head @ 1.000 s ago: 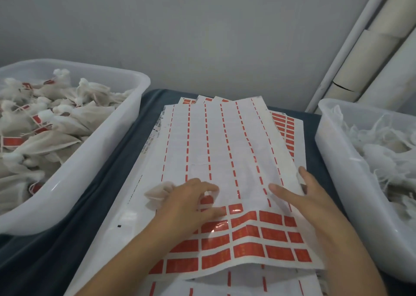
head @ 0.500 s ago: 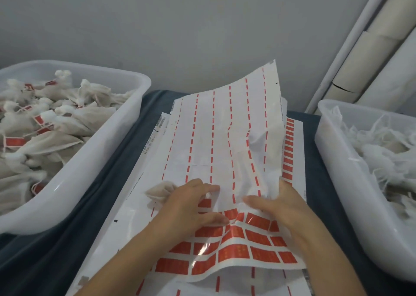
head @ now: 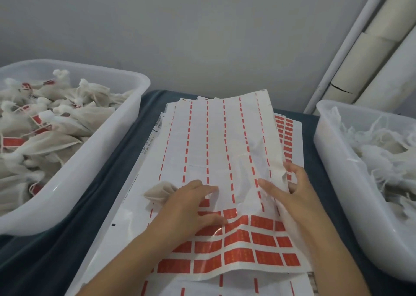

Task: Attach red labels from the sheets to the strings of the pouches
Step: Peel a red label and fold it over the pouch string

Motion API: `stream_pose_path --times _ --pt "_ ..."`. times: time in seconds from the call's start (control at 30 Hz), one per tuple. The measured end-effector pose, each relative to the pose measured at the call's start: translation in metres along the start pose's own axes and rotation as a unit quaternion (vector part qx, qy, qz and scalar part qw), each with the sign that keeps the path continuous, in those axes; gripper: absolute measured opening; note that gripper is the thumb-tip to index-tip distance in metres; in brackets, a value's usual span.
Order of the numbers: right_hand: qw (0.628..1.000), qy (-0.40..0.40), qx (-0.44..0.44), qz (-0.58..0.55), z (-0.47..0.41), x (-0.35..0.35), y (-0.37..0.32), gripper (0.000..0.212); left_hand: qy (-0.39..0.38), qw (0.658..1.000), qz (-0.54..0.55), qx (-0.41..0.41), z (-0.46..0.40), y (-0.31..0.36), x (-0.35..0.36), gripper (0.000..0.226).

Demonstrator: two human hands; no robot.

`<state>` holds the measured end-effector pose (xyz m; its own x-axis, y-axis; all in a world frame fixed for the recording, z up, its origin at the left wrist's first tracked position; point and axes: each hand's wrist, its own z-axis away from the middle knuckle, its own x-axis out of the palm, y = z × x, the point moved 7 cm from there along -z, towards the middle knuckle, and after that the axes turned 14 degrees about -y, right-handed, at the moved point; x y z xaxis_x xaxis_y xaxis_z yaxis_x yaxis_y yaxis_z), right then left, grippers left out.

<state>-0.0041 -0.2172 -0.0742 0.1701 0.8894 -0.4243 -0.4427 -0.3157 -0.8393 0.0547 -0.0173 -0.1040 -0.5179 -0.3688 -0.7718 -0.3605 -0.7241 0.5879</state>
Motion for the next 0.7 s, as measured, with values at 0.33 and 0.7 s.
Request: stream_pose_path --times 0.33,0.7 --pt "0.997 0.001 -0.068 -0.040 0.010 -0.008 -0.014 0.040 -0.010 1.000 0.022 0.000 0.001 0.000 0.000 0.071" --pt "0.991 -0.123 0.048 0.037 -0.002 0.049 0.005 0.037 0.017 0.998 0.048 0.047 0.012 0.016 -0.012 0.062"
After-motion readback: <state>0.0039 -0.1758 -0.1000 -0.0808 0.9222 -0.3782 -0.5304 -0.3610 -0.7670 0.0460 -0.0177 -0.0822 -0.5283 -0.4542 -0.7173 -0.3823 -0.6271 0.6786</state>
